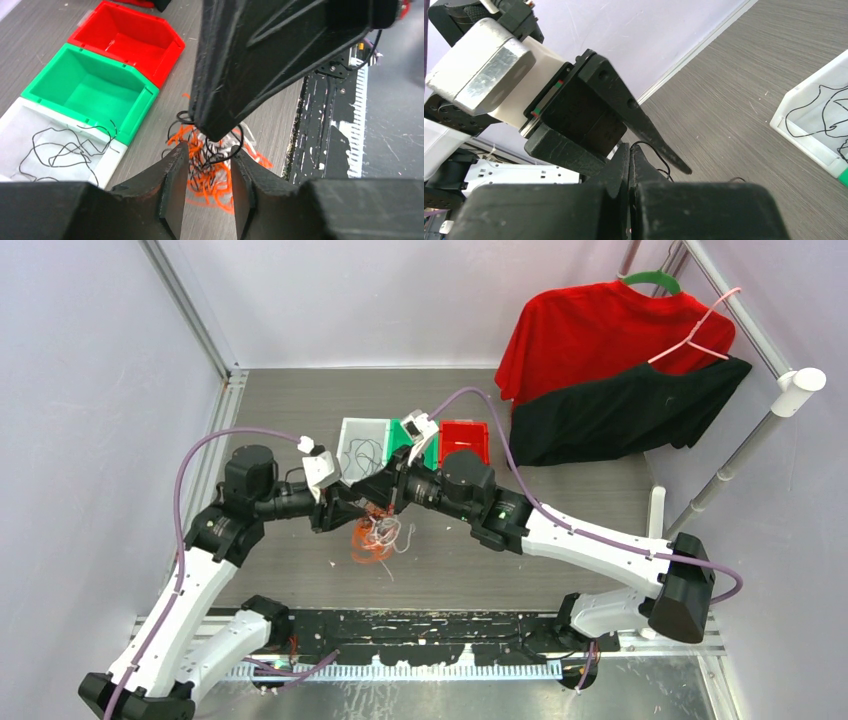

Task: Untangle the cables
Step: Untie the cable.

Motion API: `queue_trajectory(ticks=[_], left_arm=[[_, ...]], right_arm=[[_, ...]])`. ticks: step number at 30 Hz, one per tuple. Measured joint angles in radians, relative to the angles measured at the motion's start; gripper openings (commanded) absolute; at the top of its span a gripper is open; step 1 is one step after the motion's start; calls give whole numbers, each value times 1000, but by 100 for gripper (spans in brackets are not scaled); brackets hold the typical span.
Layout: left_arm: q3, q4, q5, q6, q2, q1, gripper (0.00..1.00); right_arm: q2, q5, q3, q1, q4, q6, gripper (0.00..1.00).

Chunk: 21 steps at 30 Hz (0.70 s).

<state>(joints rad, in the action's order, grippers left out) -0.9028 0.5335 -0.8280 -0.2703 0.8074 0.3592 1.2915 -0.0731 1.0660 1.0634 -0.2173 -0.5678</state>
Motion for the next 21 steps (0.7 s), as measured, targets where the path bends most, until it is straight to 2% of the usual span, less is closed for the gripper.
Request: queue_trajectory(ticks=[6,8,11,15,17,19,21], left_arm=[[0,-13,-29,31,-13,8,28],[0,-19,-32,45,-11,8,20],[0,-27,-32,72,-6,8,2],[0,-30,-32,90,-10,8,0],[1,-31,-31,105,-18,8,0],[4,-39,-29,128,-30,8,0],[5,-48,-27,153,-42,9,0]], right_arm=[[1,0,0,11,-3,-14,1],[2,1,0,14,-8,-16,1],[5,2,0,16,-18,-19,1],[5,4,0,18,-30,-27,2],[5,4,0,18,-36,-34,10],[5,3,-2,18,-48,-44,30],[5,0,-5,19,-60,-58,43]])
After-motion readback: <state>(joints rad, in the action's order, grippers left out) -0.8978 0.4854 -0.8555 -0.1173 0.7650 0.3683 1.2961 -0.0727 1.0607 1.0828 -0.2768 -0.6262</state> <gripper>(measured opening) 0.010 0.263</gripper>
